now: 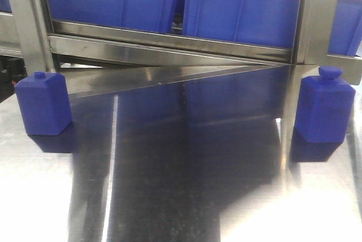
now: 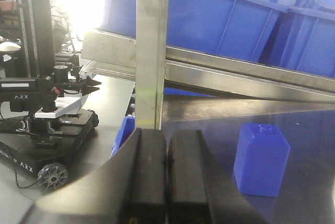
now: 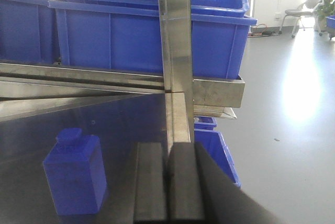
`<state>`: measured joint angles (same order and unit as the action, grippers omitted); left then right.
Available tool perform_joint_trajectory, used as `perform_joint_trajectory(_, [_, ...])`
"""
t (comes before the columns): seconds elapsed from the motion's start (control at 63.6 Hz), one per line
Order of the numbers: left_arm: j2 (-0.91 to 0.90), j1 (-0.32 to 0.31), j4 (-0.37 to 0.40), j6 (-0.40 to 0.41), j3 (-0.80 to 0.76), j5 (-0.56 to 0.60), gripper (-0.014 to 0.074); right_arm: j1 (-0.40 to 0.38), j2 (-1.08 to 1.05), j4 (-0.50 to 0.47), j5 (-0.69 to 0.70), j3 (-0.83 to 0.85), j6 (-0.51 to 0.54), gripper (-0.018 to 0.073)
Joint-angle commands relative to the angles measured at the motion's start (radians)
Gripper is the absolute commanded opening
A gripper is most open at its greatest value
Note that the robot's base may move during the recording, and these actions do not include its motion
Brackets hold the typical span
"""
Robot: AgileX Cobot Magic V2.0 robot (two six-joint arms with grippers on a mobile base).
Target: Pick and sort blue part to right shelf
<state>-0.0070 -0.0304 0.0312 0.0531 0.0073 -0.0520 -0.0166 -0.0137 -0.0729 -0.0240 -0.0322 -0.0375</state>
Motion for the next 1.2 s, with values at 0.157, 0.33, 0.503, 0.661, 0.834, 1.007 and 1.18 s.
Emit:
perform_joint_trajectory(0.157, [-0.019,-0.005,0.008,0.004,0.024,0.157,0.0125,-0.004,-0.018,0.002,0.093,0.023,0.007,0.0034])
perform_joint_trajectory(0.33, [-0.019,-0.005,0.010,0.004,0.018,0.416,0.0125,-0.004,-0.018,0.002,0.093,0.023,0.007,0.0034])
perform_joint_trajectory(0.503, [-0.004,-0.005,0.008,0.004,-0.147,0.386,0.0125,-0.004,-0.018,0.002,0.093,0.023,0.007,0.0034])
perform_joint_trajectory(0.661, [0.100,-0.005,0.008,0.004,-0.407,0.087,0.0125,-0.004,-0.018,0.002,0.097,0.023,0.007,0.0034])
perform_joint_trajectory(0.834, [0.281,-0.005,0.023,0.004,-0.620,-0.176,0.0127,-0.004,-0.018,0.002,0.097,0.023,0.007,0.0034])
perform_joint_trajectory(1.007, [0.428,-0.005,0.043,0.004,-0.704,-0.346,0.0139,-0.004,-0.018,0.002,0.097,0.023,0.007,0.0034])
perform_joint_trajectory(1.18, [0.541,-0.005,0.102,0.002,-0.705,-0.425,0.0277,-0.004,-0.018,0.002,0.097,0.023,0.007,0.0034])
